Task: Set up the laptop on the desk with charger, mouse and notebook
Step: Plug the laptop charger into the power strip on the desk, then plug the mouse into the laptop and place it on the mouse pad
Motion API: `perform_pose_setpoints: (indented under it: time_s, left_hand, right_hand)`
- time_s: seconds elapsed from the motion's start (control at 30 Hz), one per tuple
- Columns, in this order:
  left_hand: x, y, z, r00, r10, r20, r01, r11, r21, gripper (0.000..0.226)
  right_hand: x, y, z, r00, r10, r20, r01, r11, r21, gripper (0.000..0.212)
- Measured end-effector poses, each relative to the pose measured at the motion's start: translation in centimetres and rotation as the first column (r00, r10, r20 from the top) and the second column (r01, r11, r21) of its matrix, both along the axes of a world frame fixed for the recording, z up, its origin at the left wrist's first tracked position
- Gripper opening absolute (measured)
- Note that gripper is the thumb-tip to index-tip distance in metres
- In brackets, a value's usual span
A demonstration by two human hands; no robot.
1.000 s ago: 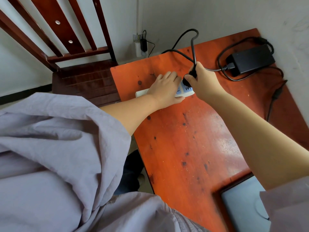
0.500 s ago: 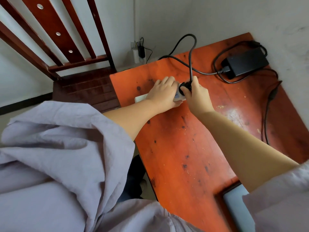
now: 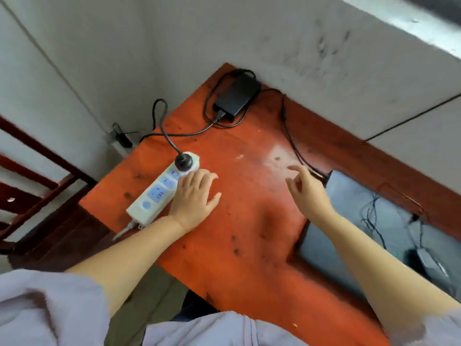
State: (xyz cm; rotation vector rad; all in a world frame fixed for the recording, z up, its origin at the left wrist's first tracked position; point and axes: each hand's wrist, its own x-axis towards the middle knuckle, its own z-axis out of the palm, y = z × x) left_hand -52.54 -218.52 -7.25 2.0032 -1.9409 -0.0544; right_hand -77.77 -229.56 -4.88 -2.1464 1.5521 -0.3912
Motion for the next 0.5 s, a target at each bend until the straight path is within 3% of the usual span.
perform_pose_setpoints:
  time_s: [0.17,0.23,0.33,0.5]
  left_hand:
    - [-9.4,-5.8,2.0,0.921,-0.389,0.04,0.388,0.921,0.033,0.035]
    - [-13.4,-7.2,2.6,0.846,-0.526,0.086,0.522,0.85,0.07,0.038]
    - [-19.3,-7.9,2.7,0.716,-0.697,0.036,0.689,0.715,0.119,0.041]
    - [-27.6,-7.5,1.9,0.522,-0.851,0.054,0.84,0.524,0.142,0.054]
  right_hand:
    - [-9.7,5.3,1.2,0.945,-0.323,0.05,0.325,0.945,-0.03,0.024]
    - [-13.2,8.0,1.5,0.884,-0.46,0.085,0.462,0.886,-0.017,0.021]
    - [-18.1,12.3,2.0,0.783,-0.609,0.125,0.616,0.788,-0.02,0.02]
    - [-24.1,16.0,1.9,0.671,-0.74,0.039,0.74,0.666,-0.091,0.02]
